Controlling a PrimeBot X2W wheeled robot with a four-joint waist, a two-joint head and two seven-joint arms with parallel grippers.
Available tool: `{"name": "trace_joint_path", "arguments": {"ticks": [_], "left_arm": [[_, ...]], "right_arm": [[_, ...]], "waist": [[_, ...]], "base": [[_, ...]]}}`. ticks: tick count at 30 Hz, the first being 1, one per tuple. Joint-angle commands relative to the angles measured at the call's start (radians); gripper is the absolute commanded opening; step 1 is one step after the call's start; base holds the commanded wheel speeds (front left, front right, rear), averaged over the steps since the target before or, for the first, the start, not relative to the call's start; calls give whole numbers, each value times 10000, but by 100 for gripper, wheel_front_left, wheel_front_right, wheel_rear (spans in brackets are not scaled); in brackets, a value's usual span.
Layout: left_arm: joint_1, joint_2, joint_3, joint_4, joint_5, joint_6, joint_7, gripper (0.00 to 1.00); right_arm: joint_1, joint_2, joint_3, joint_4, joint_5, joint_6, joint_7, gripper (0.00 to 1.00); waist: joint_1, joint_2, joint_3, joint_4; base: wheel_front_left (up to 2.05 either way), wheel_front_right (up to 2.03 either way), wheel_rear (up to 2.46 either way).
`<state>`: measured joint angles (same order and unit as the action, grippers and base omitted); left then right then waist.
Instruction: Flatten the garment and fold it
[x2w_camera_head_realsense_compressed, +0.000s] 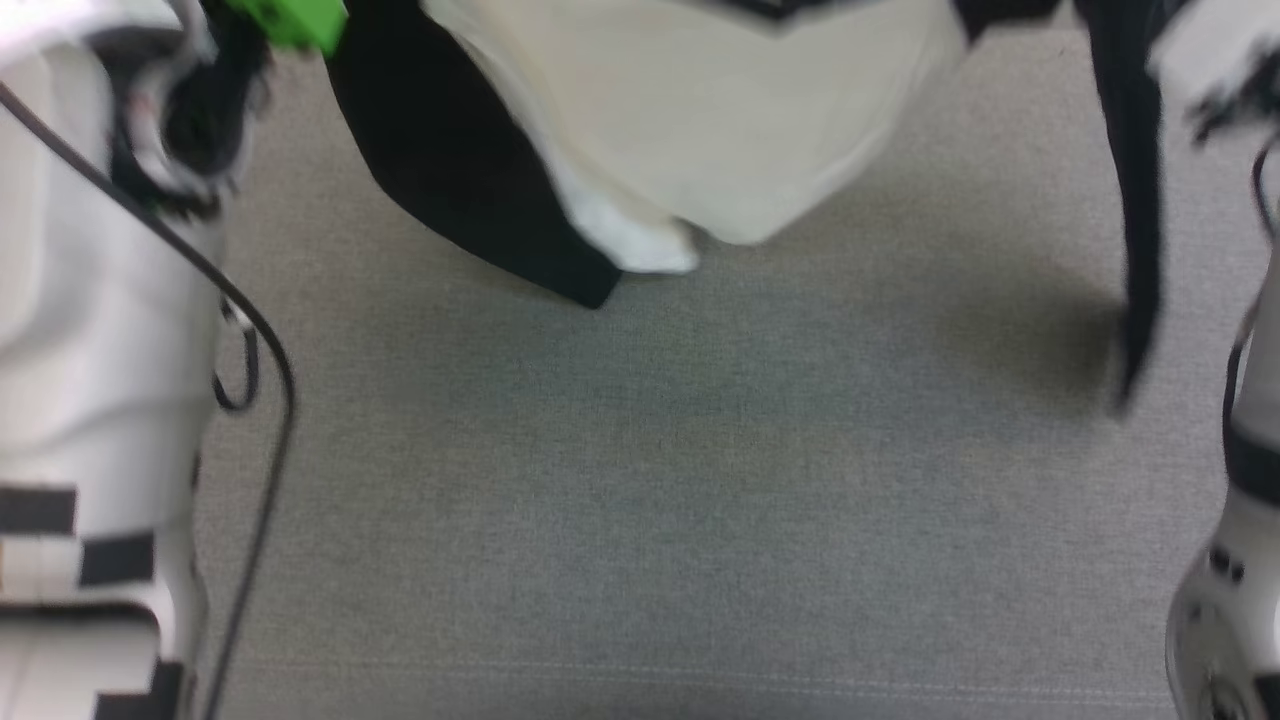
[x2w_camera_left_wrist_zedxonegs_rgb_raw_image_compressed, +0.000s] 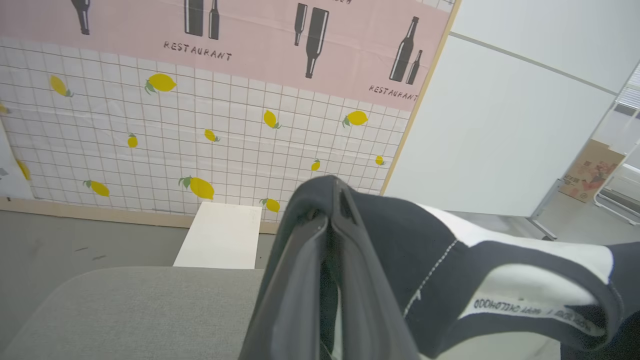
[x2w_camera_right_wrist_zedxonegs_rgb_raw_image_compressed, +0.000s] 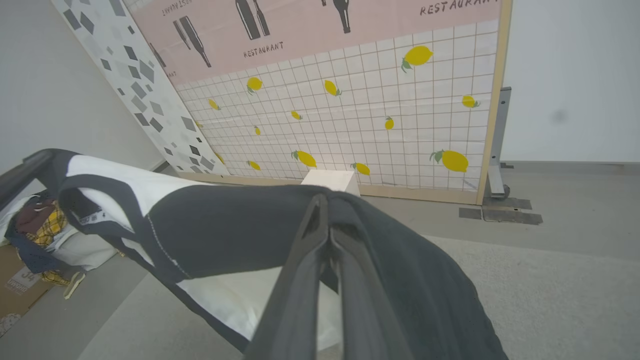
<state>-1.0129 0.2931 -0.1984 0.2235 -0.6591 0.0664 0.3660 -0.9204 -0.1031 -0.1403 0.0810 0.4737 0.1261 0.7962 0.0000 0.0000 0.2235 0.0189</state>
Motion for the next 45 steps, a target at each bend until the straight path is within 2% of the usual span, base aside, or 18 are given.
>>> {"name": "trace_joint_path", "arguments": {"ticks": [1,5,10,13,17,25,30,34,40,45], "left_arm": [[-581,80,-41,437,173,6,-59,0],[-2504,341,-205,1648,983,205,-378,0],[-4460,460,-252,2425,1699,397,-1291,0],[-5469,488,-173,2569,1980,485,-2057,0],[-6460,512,52,3041,2010,358,-3044,0],[-7013,308,241,4389,1645,-195,-4159,0],[-6591,66,293,5199,1324,-506,-4499,0],[-5685,-230,405,5780,901,-830,-4758,0],[-3515,-620,298,6458,457,-1297,-4721,0],[-822,-923,183,6482,37,-1605,-4718,0]], "right_arm": [[-765,119,-67,451,-225,46,-131,0],[-3294,378,-341,1977,-1203,46,-864,0],[-5801,514,-752,3474,-2123,46,-2088,0],[-7063,523,-829,4351,-1926,46,-3092,0],[-7956,525,-622,5151,-1922,46,-4286,0],[-8546,527,-564,5918,-1967,46,-5193,0],[-8273,501,-462,6235,-1990,46,-5252,0],[-7163,237,-152,6249,-1693,46,-5301,0],[-4281,-332,453,5607,-494,46,-5338,0],[-880,-690,669,4474,666,46,-5349,0]], "waist": [[0,0,575,-151],[0,0,1627,-277],[0,0,2726,-348],[0,0,3274,-374],[0,0,3749,-418],[0,0,4472,-237],[0,0,4504,-78],[0,0,3976,120],[0,0,2431,399],[0,0,871,557]], "base": [[0,0,0],[0,0,0],[0,0,0],[0,0,0],[0,0,0],[0,0,0],[0,0,0],[0,0,0],[0,0,0],[0,0,0]]}}
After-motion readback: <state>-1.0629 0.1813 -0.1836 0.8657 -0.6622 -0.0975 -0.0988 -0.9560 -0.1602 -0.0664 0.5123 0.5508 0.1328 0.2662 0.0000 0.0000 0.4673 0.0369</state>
